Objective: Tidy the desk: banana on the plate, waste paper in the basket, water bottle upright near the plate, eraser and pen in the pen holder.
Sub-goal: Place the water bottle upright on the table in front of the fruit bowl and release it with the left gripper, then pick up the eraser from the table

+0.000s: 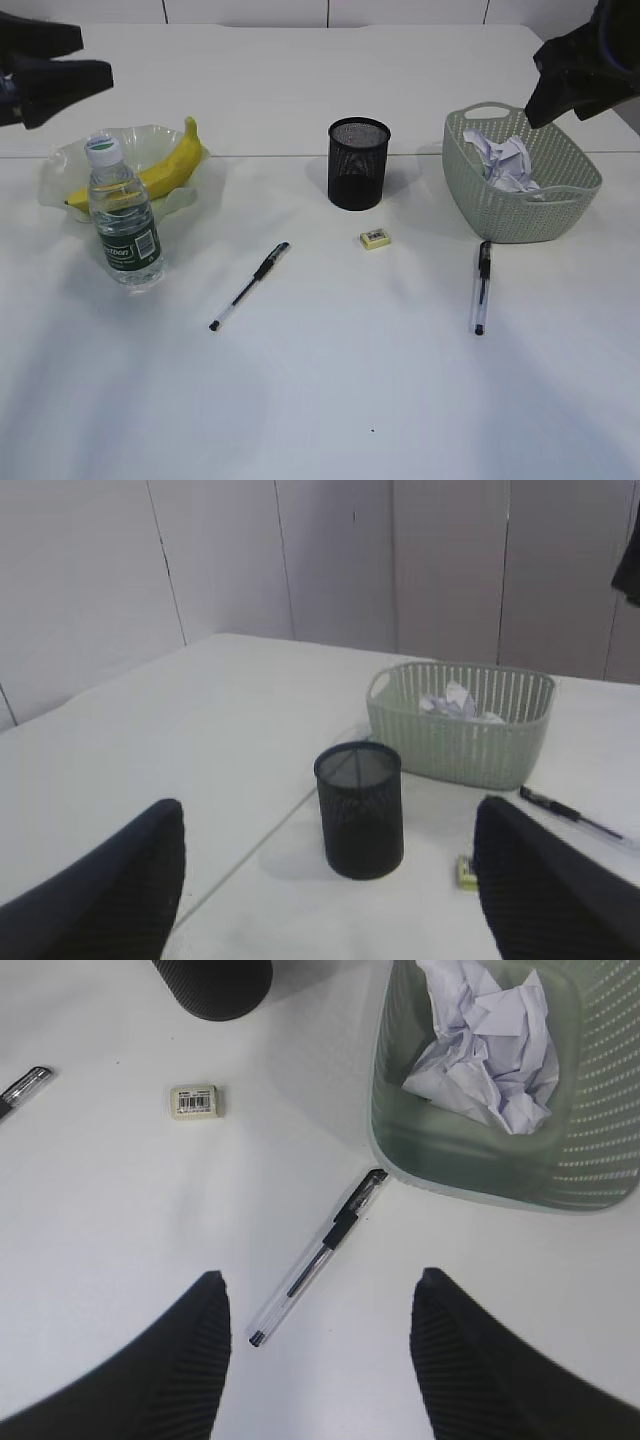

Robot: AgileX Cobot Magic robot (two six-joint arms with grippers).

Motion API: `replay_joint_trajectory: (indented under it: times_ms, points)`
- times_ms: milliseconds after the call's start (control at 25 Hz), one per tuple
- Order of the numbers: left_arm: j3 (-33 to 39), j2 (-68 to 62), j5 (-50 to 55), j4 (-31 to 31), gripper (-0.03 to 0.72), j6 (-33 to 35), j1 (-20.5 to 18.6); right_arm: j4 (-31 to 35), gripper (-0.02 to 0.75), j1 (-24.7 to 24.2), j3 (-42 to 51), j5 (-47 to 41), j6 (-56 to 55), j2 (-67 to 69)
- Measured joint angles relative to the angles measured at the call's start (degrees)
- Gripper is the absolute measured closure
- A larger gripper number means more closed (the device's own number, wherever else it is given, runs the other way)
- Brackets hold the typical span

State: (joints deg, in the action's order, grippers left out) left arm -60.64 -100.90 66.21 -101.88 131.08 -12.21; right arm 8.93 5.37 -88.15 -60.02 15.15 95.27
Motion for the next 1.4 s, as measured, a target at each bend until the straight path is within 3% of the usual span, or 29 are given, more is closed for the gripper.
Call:
replay_joint_trajectory:
  times_ms: [360, 640, 800, 920, 1120, 1400]
  points:
    - [0.0, 13.78, -9.3, 2.85, 0.045, -16.62, 0.0, 0.0, 0.308, 0.0, 0.0, 0.0, 0.0, -0.29]
    - [0.1, 22.03, -17.7, 15.52, 0.062, -33.36, 4.51, -0.1, 0.308, 0.0, 0.0, -0.24, 0.0, -4.19]
    - [0.1, 25.5, -22.15, 27.31, 0.07, -45.52, 8.95, -0.1, 0.308, 0.0, 0.0, -0.88, -0.18, -5.7]
    - [0.1, 27.67, -24.05, 40.04, 0.074, -57.59, 10.91, -0.1, 0.307, 0.11, 0.0, -1.11, -0.79, -6.91]
    - [0.1, 29.68, -23.73, 52.18, 0.082, -78.37, 11.12, -0.86, 0.307, 2.37, 0.54, -1.78, -1.9, -8.28]
    - [0.21, 32.89, -14.18, 70.93, 0.112, -97.7, 11.12, -5.6, 0.307, 5.29, 3.2, -4.1, -5.4, -9.04]
